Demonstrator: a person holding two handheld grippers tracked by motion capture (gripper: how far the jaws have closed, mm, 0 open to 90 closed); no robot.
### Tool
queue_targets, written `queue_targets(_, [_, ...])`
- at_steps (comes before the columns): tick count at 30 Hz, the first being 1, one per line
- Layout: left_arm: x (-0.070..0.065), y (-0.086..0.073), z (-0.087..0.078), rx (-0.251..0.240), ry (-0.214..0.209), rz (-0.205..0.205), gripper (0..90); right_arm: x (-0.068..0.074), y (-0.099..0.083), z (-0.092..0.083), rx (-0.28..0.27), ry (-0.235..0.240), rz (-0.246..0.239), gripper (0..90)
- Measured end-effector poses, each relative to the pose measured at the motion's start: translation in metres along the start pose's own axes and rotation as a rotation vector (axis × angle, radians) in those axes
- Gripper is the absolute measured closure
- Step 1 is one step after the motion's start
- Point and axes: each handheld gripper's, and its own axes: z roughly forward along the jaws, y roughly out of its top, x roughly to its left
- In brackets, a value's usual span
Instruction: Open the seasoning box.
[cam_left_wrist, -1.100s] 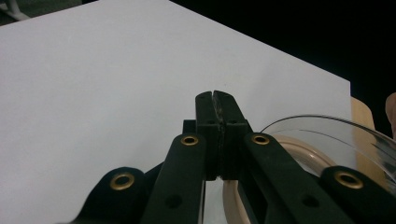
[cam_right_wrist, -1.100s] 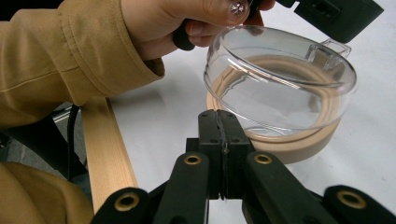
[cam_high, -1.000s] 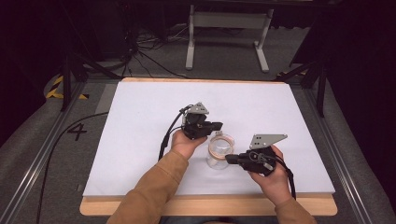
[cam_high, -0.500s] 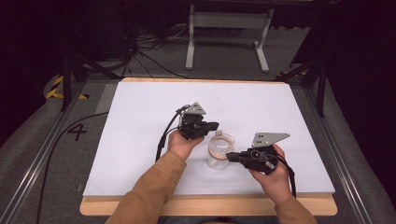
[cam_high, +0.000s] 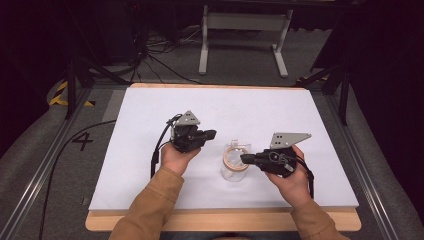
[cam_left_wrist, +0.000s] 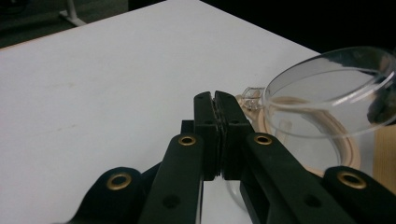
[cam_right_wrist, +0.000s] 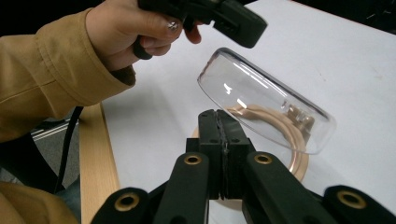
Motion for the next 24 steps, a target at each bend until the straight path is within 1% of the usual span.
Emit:
queue_targets(3, [0.002, -0.005, -0.009, -0.007, 0.017, -0.011, 88.0, -0.004, 0.004, 0.001, -0.006, 0.001, -0.013, 90.0])
queue_targets(5, [0.002, -0.007, -0.013, -0.009, 0.027, -0.016, 87.9, -0.006, 0.006, 0.002, -0.01, 0.004, -0.013, 90.0])
queue_targets(7, [0.003, -0.01, -0.019, 0.008, 0.04, -0.013, 87.8, -0.009, 0.009, 0.002, -0.014, 0.004, -0.017, 90.0])
queue_targets(9, [0.003, -0.013, -0.023, -0.002, 0.047, -0.023, 87.7, -0.011, 0.011, 0.003, -0.02, 0.006, -0.015, 90.0])
queue_targets(10, [0.003, -0.014, -0.026, 0.005, 0.057, -0.023, 87.6, -0.013, 0.012, 0.003, -0.023, 0.006, -0.019, 90.0])
queue_targets(12, [0.004, -0.018, -0.03, 0.005, 0.063, -0.032, 87.6, -0.016, 0.015, 0.003, -0.03, 0.008, -0.02, 90.0])
queue_targets(13, [0.005, -0.019, -0.032, 0.012, 0.07, -0.026, 87.5, -0.017, 0.016, 0.004, -0.031, 0.006, -0.021, 90.0])
queue_targets(15, [0.005, -0.021, -0.034, 0.014, 0.071, -0.033, 87.5, -0.019, 0.017, 0.004, -0.034, 0.007, -0.021, 90.0])
queue_targets(17, [0.005, -0.023, -0.038, 0.026, 0.081, -0.035, 87.3, -0.022, 0.018, 0.005, -0.037, 0.01, -0.019, 90.0])
queue_targets(18, [0.006, -0.025, -0.039, 0.014, 0.083, -0.039, 87.3, -0.024, 0.019, 0.006, -0.038, 0.011, -0.019, 90.0])
queue_targets(19, [0.006, -0.026, -0.042, 0.025, 0.088, -0.041, 87.3, -0.025, 0.02, 0.007, -0.039, 0.01, -0.02, 90.0])
queue_targets(21, [0.007, -0.029, -0.044, 0.019, 0.095, -0.043, 87.3, -0.028, 0.021, 0.007, -0.041, 0.011, -0.014, 90.0])
queue_targets(24, [0.007, -0.033, -0.049, 0.024, 0.107, -0.061, 87.3, -0.034, 0.022, 0.009, -0.045, 0.01, -0.013, 90.0])
